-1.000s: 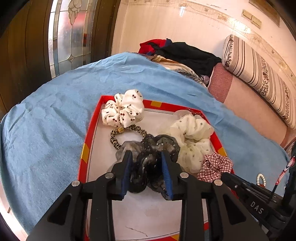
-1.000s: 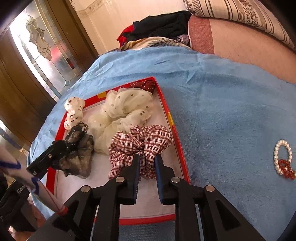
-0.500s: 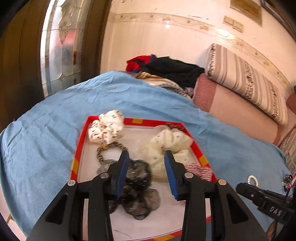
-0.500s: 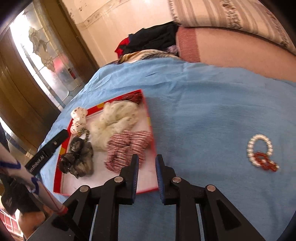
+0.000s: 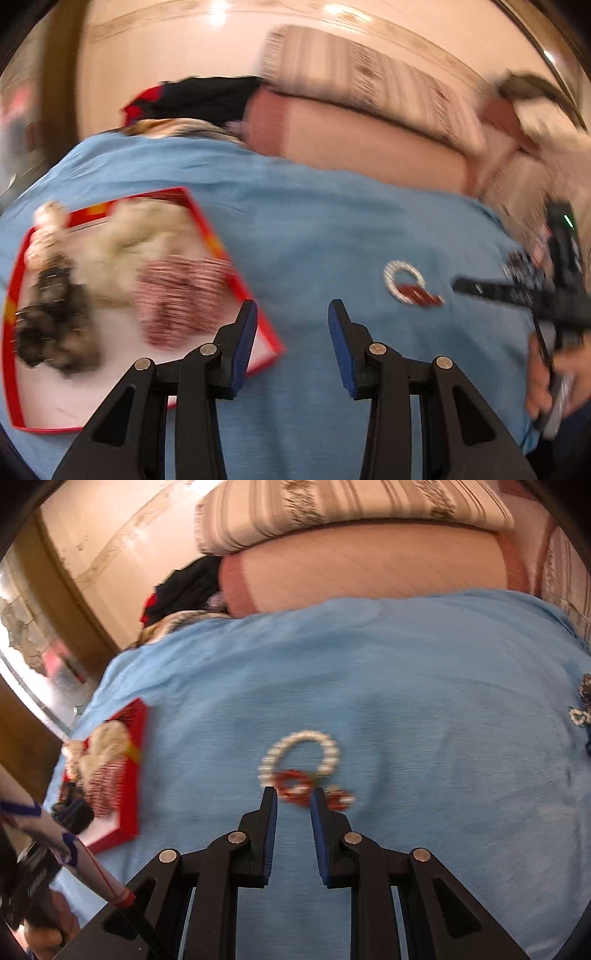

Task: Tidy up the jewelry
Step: 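Move both open grippers back to the pearl bracelet on the blanket, then grasp the red bead strand with the right gripper while the left grasps the pearl bracelet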

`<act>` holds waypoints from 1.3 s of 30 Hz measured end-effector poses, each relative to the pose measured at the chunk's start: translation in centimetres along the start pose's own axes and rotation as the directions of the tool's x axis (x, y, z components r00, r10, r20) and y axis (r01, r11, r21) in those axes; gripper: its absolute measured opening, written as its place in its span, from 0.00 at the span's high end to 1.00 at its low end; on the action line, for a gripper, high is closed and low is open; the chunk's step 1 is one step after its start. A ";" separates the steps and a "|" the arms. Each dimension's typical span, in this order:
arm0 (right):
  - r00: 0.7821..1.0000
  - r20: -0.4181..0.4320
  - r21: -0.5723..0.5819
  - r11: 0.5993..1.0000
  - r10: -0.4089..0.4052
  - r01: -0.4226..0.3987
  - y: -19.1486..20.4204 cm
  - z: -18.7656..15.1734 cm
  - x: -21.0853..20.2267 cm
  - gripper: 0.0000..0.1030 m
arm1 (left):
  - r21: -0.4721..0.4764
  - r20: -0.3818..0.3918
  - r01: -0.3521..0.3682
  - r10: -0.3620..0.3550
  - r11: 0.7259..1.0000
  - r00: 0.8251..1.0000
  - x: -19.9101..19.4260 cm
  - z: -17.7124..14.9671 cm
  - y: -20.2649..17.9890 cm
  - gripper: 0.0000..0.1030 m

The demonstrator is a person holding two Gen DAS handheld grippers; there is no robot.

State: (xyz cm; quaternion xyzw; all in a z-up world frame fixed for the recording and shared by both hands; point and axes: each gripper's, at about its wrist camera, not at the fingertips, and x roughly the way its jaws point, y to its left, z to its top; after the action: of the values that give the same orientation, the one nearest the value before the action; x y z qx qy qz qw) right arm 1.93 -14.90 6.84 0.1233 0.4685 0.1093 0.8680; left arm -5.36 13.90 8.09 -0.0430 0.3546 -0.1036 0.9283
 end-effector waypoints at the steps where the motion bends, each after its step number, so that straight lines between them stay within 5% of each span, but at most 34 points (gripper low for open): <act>1: 1.000 -0.008 0.001 1.000 0.002 -0.002 -0.7 0.1 0.4 0.81 | 0.024 -0.008 0.007 -0.007 1.000 1.000 0.4 -0.1 -0.8 0.63; 14: 0.992 -0.081 -0.102 0.990 0.094 -0.102 -1.0 0.6 3.8 0.81 | 0.040 -0.100 0.037 -0.032 0.999 0.994 3.1 -1.1 -2.5 0.62; 19: 0.995 -0.099 -0.178 0.983 0.029 -0.047 -0.5 0.0 5.0 0.81 | 0.053 -0.108 0.046 -0.040 0.998 0.993 3.5 -1.1 -2.8 0.62; 21: 0.995 -0.098 -0.198 0.980 0.015 -0.035 -0.2 0.0 4.9 0.92 | 0.054 -0.110 0.048 -0.042 0.997 0.993 3.6 -1.1 -2.8 0.62; 28: 0.991 -0.108 -0.335 0.941 -0.081 0.040 1.8 -1.1 5.0 0.92 | 0.054 -0.125 0.048 -0.041 0.997 0.991 3.9 -1.5 -3.1 0.62; 35: 0.991 -0.116 -0.307 0.951 -0.059 0.021 0.7 -0.7 5.6 0.92 | 0.104 -0.123 0.046 -0.033 0.994 0.992 4.1 -2.0 -4.2 0.62; 39: 0.994 -0.104 -0.193 0.981 -0.016 -0.005 -0.5 0.2 3.8 0.92 | 0.103 -0.137 0.065 -0.050 0.993 0.989 4.1 -1.8 -4.3 0.62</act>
State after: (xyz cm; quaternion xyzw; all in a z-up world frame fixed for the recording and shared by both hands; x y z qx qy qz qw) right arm 4.23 -14.27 3.76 0.0314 0.5011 0.1581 0.8502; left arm -4.32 8.75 4.72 0.0038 0.4087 -0.1520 0.8999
